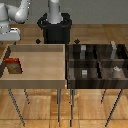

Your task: Place the box of cereal into the appropriate compartment.

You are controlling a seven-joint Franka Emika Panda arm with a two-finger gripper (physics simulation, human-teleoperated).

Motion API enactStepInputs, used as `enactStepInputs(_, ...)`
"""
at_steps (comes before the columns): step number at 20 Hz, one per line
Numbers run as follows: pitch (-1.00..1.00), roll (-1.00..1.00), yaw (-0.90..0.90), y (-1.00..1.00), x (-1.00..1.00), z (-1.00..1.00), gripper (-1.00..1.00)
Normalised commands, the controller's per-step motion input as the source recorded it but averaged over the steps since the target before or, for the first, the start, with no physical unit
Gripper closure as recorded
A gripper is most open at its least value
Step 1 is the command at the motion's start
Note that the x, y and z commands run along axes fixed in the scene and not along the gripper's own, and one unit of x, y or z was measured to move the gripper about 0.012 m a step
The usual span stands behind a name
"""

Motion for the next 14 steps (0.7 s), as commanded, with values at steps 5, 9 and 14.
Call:
enactStepInputs(5,0.00,0.00,0.03,0.00,0.80,0.00,-1.00)
enactStepInputs(9,0.00,0.00,0.60,0.00,0.00,0.00,-1.00)
enactStepInputs(14,0.00,0.00,0.51,0.00,0.20,0.00,-1.00)
